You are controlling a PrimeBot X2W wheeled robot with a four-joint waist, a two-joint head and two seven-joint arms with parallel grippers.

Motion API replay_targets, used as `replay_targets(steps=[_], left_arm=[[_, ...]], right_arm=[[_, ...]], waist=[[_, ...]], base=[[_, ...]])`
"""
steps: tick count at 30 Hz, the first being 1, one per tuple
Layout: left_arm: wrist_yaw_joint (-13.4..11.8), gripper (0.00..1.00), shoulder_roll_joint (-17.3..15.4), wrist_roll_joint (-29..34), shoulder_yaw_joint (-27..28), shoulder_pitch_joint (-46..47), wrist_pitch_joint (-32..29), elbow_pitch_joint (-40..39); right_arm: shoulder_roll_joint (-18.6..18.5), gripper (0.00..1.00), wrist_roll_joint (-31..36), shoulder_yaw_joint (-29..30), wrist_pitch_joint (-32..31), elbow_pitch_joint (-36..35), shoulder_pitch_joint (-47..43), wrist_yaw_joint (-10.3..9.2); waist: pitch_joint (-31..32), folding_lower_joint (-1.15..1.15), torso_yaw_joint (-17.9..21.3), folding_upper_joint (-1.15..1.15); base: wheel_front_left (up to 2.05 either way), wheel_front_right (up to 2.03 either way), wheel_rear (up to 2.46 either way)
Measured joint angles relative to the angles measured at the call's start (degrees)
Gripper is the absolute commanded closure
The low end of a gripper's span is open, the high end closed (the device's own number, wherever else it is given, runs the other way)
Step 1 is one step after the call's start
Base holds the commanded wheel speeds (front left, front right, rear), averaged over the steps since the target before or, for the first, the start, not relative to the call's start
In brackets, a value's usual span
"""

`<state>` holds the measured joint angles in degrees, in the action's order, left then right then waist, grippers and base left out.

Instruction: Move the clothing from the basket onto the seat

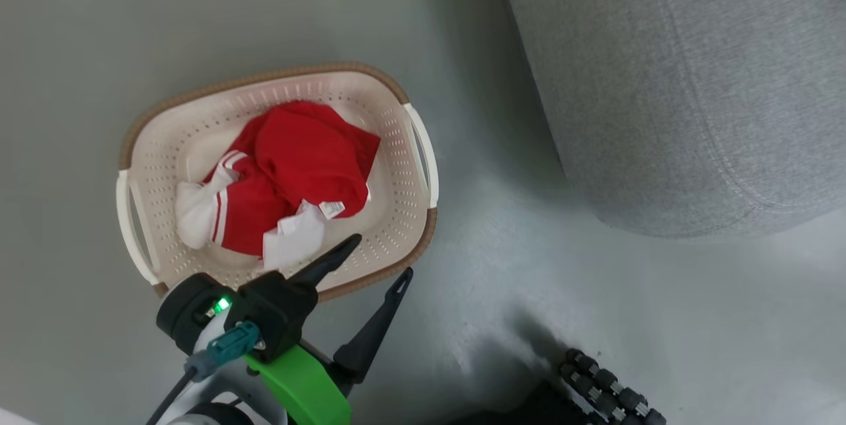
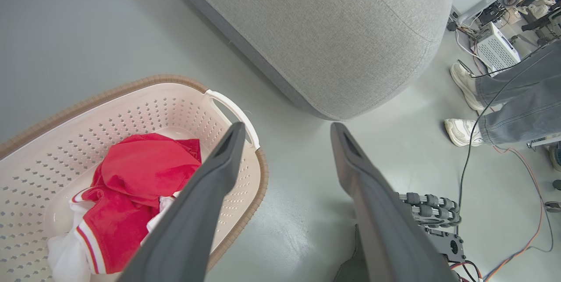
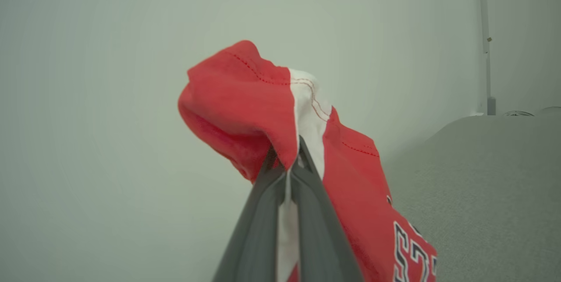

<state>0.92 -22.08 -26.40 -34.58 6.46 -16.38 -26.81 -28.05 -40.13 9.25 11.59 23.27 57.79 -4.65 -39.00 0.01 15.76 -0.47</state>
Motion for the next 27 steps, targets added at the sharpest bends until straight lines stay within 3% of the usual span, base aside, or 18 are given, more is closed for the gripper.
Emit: replay_targets(steps=[13, 15, 17, 18, 19, 27], left_arm=[[-1.01, 0.00, -3.01, 2.89, 4.34, 2.25, -1.16, -5.33], [-0.96, 0.00, -3.18, 2.89, 4.94, 2.95, -0.59, -5.23], [-0.80, 0.00, -3.22, 2.89, 5.37, 3.77, 0.35, -4.83], [-0.40, 0.00, -3.18, 2.86, 5.69, 4.45, 1.27, -4.21], [-0.27, 0.00, -3.09, 2.76, 5.72, 4.79, 1.79, -3.71], [0.38, 0.00, 0.51, -0.66, 7.47, 6.64, 6.73, 0.45]], right_arm=[[6.71, 0.99, -1.36, -1.41, 1.85, 8.40, 0.42, 0.10], [7.55, 0.62, -0.99, -2.54, 2.07, 9.10, 0.51, 0.89], [8.12, 0.49, -0.44, -3.03, 2.52, 9.81, 1.13, 1.30], [8.11, 0.20, 0.51, -3.32, 2.59, 10.43, 1.83, 1.82], [7.93, 0.00, 1.14, -3.31, 2.63, 10.67, 1.99, 2.10], [5.56, 0.00, 4.80, -4.57, 3.01, 11.14, 1.57, 4.74]], waist=[[-10.64, 0.00, 2.02, 0.00], [-11.86, 0.00, 2.48, 0.00], [-12.64, 0.00, 3.07, 0.00], [-12.87, 0.00, 3.70, 0.00], [-12.74, 0.00, 3.92, 0.00], [-9.78, 0.00, 4.15, 0.00]], base=[[0.00, 0.00, 0.00], [0.00, 0.00, 0.00], [0.00, 0.00, 0.00], [0.00, 0.00, 0.00], [0.00, 0.00, 0.00], [0.00, 0.00, 0.00]])
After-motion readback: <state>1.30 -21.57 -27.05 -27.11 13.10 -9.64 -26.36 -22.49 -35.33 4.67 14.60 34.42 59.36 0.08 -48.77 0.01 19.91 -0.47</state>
